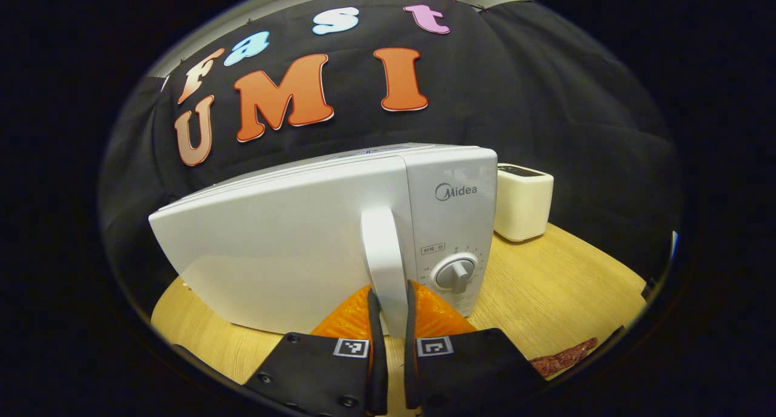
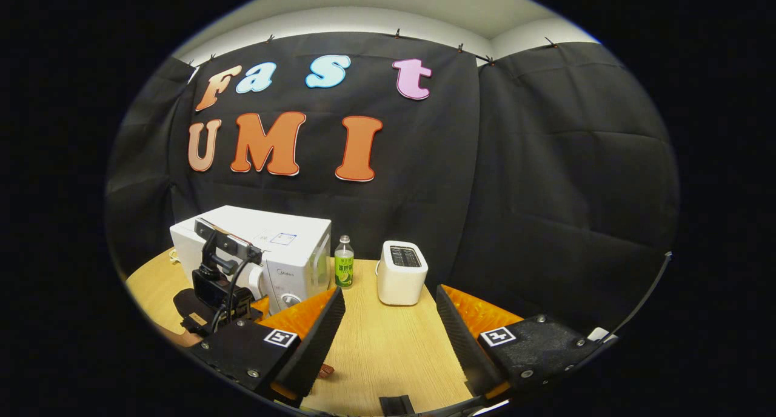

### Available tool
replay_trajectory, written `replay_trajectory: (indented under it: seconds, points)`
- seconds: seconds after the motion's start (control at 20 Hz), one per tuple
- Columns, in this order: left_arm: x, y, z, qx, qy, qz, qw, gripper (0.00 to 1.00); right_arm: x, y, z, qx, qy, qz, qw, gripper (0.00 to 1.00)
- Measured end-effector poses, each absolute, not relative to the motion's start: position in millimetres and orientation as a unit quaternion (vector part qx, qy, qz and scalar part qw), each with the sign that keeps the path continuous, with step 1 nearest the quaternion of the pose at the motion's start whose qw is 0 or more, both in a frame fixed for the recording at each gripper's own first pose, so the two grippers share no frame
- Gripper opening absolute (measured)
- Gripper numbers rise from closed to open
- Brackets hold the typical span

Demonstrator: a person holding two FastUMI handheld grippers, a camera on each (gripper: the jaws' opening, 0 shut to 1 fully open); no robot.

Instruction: Open the microwave oven with the left hand, put the food in, and close the microwave oven.

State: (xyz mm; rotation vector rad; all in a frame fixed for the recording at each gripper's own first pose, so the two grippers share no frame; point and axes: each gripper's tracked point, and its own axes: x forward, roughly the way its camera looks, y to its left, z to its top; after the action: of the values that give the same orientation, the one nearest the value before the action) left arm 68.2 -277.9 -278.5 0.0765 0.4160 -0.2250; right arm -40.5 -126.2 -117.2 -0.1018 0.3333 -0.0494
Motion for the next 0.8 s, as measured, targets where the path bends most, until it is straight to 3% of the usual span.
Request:
replay_trajectory:
  seconds: [0.15,0.2,0.35,0.5,0.75,0.8]
  points:
    - [67,-279,-278,0.036,0.207,-0.114,0.971,0.14,-40,-126,-121,-0.05,0.171,-0.019,0.984,0.94]
    - [65,-279,-279,0.035,0.207,-0.114,0.971,0.1,-39,-126,-121,-0.052,0.172,-0.016,0.984,0.94]
    - [61,-277,-280,0.033,0.216,-0.111,0.97,0.12,-36,-125,-121,-0.057,0.171,-0.01,0.984,0.94]
    - [31,-269,-274,0.065,0.191,-0.114,0.973,0.12,-35,-122,-123,-0.056,0.172,-0.005,0.984,0.94]
    - [-10,-250,-272,0.06,0.209,-0.135,0.967,0.12,-36,-102,-142,-0.042,0.197,0.027,0.979,0.94]
    - [-20,-243,-271,0.062,0.209,-0.136,0.966,0.07,-37,-99,-145,-0.037,0.2,0.032,0.979,0.93]
